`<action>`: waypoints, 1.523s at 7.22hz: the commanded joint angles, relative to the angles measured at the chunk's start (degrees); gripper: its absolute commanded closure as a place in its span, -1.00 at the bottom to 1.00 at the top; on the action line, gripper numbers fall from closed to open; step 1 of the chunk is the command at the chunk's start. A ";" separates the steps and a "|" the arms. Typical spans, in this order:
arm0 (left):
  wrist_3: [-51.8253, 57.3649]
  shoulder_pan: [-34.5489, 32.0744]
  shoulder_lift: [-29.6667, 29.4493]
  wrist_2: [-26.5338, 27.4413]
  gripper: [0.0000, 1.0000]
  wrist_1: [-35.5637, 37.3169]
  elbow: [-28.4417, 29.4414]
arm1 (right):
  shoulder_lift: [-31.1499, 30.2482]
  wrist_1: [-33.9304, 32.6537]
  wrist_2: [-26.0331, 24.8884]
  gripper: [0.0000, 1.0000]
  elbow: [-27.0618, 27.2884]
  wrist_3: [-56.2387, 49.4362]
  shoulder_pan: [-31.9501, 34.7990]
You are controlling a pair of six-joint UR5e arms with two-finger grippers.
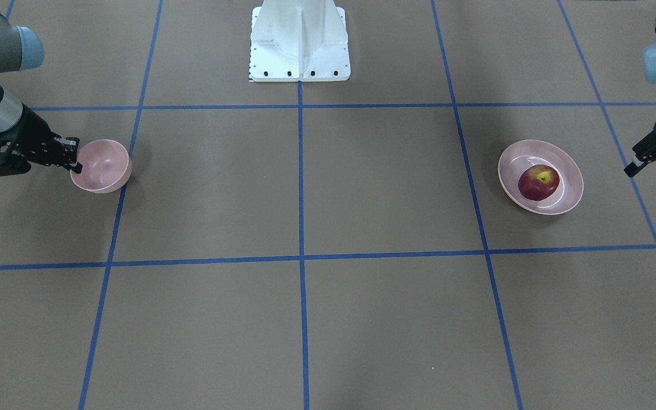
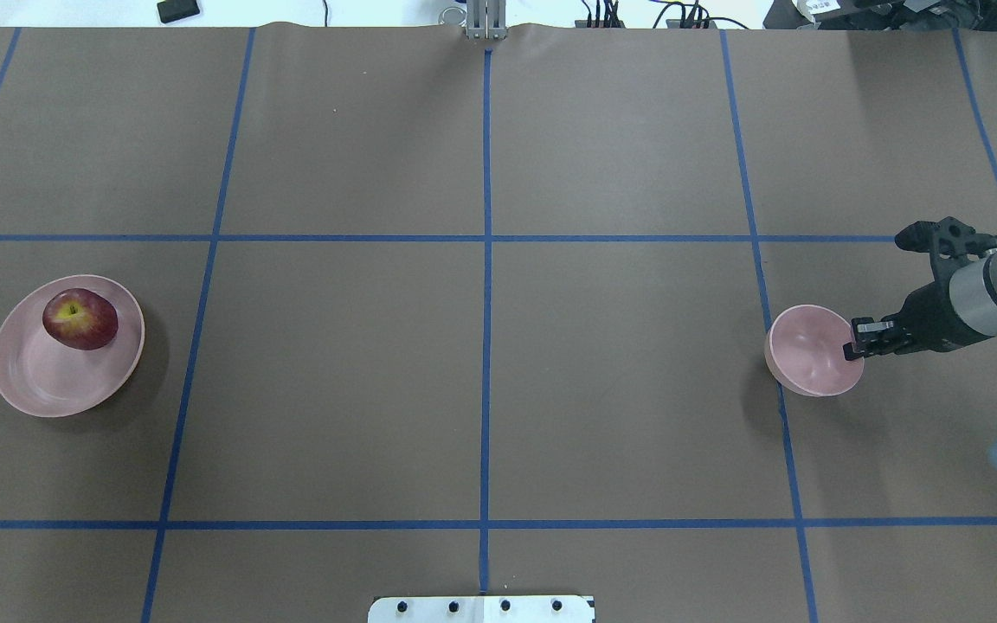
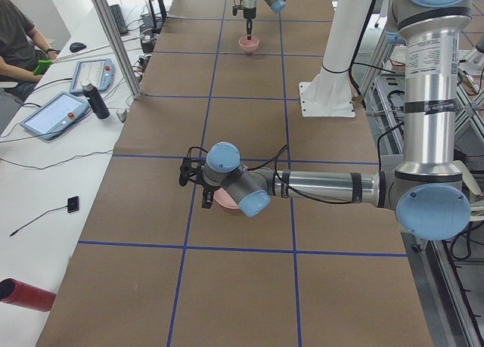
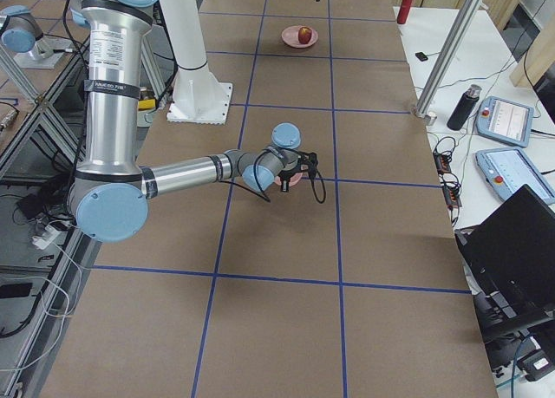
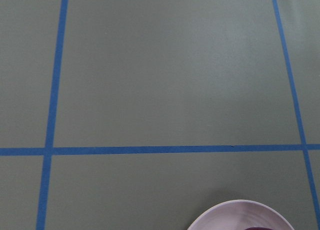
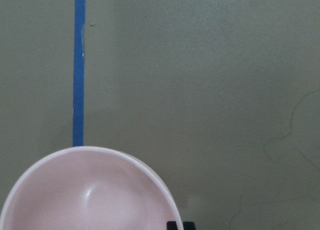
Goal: Move apple from plate to bowl
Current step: 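Slide the pink bowl to table center with right gripper while left reaches apple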
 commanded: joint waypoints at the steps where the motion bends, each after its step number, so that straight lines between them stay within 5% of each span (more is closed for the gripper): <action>1: -6.29 7.94 0.17 4.42 -0.95 0.10 -4.74 | 9.62 -7.58 -0.08 1.00 0.41 0.31 0.41; 3: -7.74 14.99 1.40 12.34 -0.95 0.19 -6.17 | 24.81 -26.01 -2.27 1.00 0.07 1.88 -0.19; 4: -7.74 16.06 1.84 13.50 -0.95 0.19 -6.09 | 29.50 -29.14 -3.50 1.00 -0.89 4.85 -1.94; 8: -8.35 21.94 1.15 19.39 -0.95 1.95 -5.64 | 43.93 -28.65 -9.04 1.00 -14.23 14.71 -7.14; 11: -9.67 24.50 0.62 22.19 -0.95 3.70 -5.56 | 44.66 -28.56 -10.62 1.00 -15.49 15.34 -8.19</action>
